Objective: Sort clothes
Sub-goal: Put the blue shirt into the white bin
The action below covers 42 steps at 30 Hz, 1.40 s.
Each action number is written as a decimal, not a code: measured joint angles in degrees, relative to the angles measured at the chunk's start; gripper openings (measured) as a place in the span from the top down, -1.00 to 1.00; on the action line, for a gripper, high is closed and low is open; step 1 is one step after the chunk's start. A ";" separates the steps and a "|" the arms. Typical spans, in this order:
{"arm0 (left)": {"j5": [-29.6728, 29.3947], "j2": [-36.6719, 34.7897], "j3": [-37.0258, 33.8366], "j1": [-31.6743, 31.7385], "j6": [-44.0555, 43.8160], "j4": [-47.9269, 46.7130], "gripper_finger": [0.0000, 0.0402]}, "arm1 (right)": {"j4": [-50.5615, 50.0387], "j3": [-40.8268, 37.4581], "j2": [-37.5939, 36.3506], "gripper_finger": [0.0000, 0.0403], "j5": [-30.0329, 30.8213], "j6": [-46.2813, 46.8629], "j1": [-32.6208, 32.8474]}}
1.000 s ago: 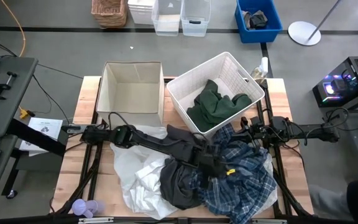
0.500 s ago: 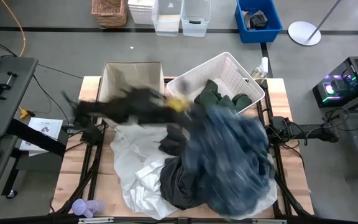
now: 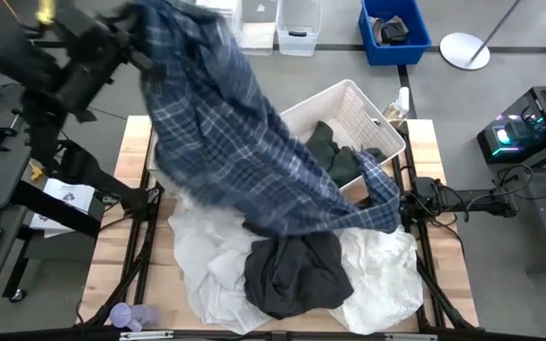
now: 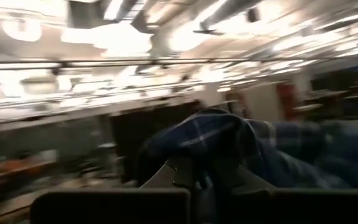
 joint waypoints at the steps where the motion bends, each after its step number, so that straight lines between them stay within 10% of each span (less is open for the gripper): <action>1: 3.26 0.97 -0.02 0.51 -2.43 -0.40 1.00 | 0.00 0.01 0.00 1.00 -0.04 0.00 0.00; 10: 23.67 17.98 -0.10 0.93 -12.24 22.67 1.00 | 0.00 0.00 0.00 1.00 -0.11 -0.02 0.00; 15: 40.05 31.91 -0.13 2.19 -33.56 39.82 1.00 | 0.00 -0.01 0.00 1.00 -0.11 0.00 0.00; 24: 43.16 43.64 0.09 3.97 -57.15 47.03 1.00 | 0.00 0.01 0.00 1.00 -0.13 -0.02 0.00; 28: 42.99 46.07 -0.15 6.08 -57.11 39.17 1.00 | 0.00 0.00 0.00 1.00 -0.11 0.00 0.00; 36: 32.56 45.09 -0.07 10.10 -46.75 -5.32 0.99 | 0.00 -0.01 -0.02 1.00 -0.11 0.00 0.00; 42: 34.37 44.88 0.11 10.52 -40.14 -20.84 0.67 | 0.00 -0.01 0.00 1.00 -0.12 0.00 0.00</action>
